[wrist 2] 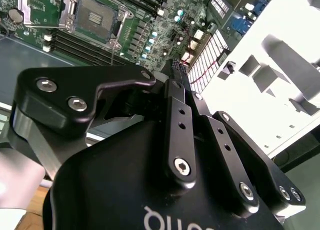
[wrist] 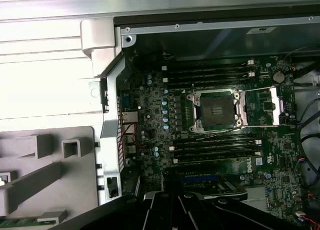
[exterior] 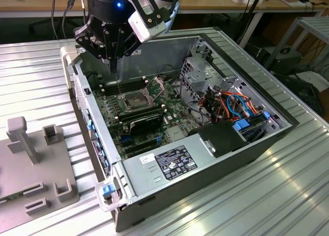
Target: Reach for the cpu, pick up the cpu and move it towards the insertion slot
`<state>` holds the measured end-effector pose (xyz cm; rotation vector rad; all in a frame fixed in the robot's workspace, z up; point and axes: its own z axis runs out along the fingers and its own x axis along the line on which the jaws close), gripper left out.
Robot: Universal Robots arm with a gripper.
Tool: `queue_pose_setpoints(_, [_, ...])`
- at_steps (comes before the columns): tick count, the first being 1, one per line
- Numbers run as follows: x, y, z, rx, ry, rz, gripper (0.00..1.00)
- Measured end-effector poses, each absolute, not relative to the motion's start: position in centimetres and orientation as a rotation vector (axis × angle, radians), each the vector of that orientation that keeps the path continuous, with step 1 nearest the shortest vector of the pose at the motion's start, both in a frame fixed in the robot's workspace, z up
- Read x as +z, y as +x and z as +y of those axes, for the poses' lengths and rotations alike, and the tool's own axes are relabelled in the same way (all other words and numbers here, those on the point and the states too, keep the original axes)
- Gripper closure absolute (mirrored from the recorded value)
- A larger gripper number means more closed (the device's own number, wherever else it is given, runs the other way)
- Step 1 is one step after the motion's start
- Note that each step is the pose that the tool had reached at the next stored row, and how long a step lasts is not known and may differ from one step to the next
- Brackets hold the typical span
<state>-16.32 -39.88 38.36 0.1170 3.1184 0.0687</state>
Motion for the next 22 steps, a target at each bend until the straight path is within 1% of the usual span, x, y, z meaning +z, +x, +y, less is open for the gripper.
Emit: queue_pose_setpoints(22, [38.05,-16.75,-39.89,0.068,0.117,3.122,0.89])
